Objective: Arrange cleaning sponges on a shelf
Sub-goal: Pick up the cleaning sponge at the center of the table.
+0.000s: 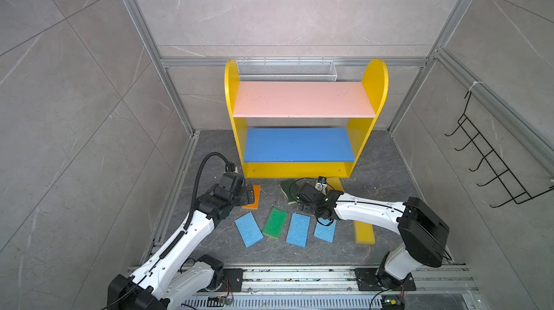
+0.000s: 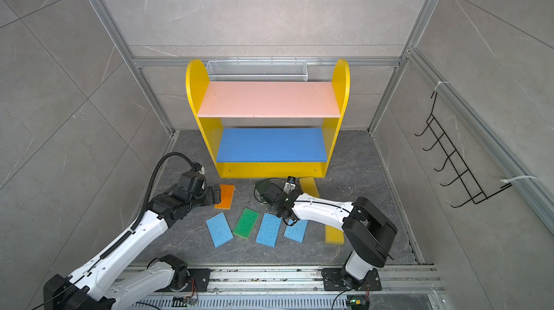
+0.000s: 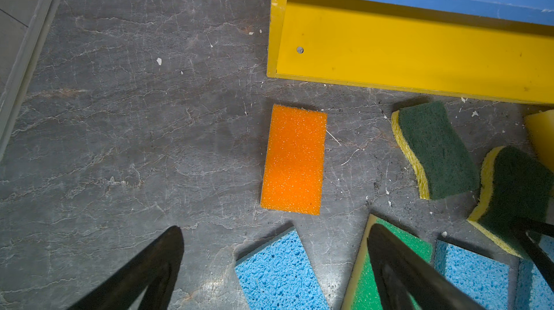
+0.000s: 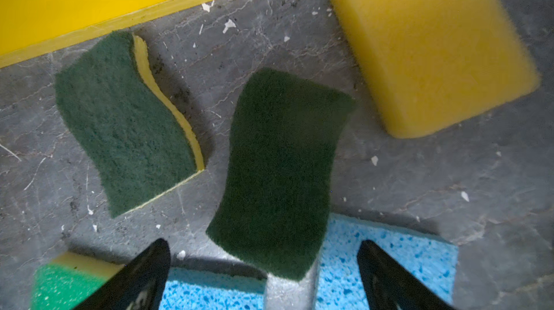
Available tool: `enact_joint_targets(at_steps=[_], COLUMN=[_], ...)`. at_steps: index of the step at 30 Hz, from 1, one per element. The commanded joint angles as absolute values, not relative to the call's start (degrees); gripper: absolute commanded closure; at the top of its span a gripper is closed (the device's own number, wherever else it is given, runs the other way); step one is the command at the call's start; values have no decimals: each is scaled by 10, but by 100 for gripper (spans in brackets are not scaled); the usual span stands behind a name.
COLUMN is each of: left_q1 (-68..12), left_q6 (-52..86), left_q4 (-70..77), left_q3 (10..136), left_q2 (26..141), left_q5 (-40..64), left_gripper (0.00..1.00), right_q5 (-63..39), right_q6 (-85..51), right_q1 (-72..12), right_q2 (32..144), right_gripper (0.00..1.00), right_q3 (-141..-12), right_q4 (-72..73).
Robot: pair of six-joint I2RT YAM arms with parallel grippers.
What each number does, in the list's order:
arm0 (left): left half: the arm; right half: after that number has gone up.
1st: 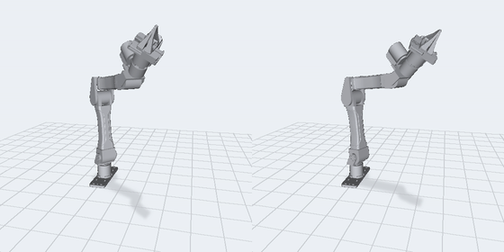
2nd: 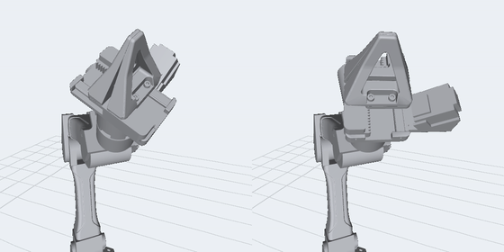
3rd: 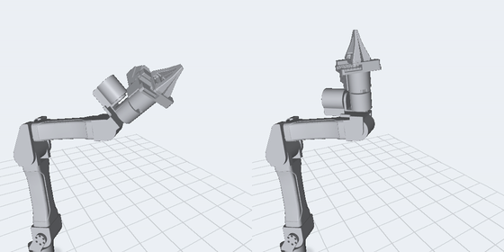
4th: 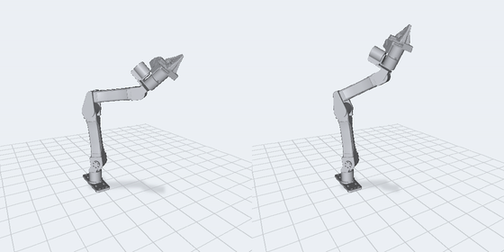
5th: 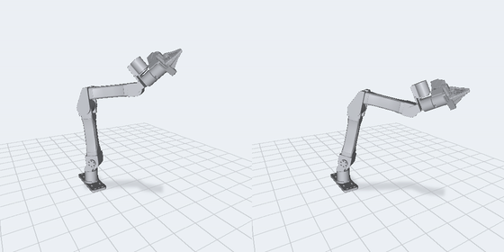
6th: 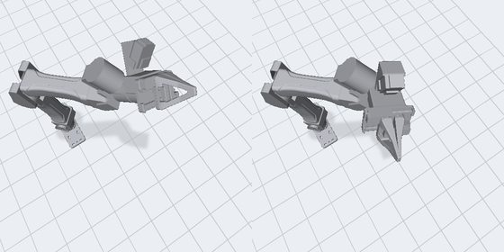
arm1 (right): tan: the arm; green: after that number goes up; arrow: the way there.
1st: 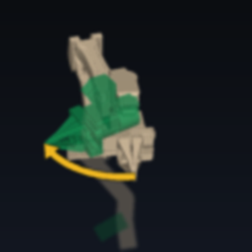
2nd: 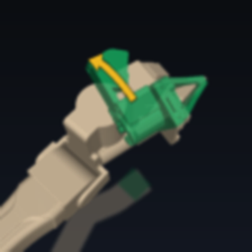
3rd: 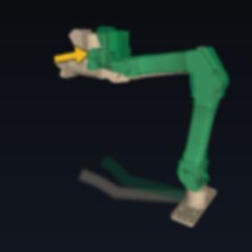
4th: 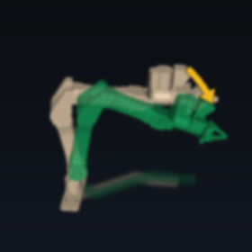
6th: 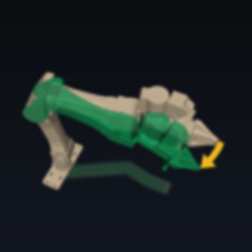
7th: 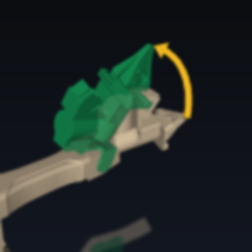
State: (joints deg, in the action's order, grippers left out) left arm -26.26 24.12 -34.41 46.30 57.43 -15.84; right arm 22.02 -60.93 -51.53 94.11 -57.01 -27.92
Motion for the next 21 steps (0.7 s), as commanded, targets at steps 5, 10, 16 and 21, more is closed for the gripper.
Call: enact_joint_targets(at_steps=[5,10,16,21], left_q1=[-259,-258,-255,-252], left_q6=[243,245,246,248], left_q4=[-339,-336,-335,-333], left_q3=[479,480,481,480], left_q2=[580,590,599,601], left_q5=[-140,-140,-135,-130], left_gripper=[2,3,3,3], right_q5=[198,199,198,187], right_q6=[-612,-601,-613,-598], right_q1=[-495,-494,-486,-477], right_q2=[961,981,991,996], right_gripper=[0,0,1,4], right_q3=[-569,-586,-585,-577], right_q4=[-251,-254,-258,-242])
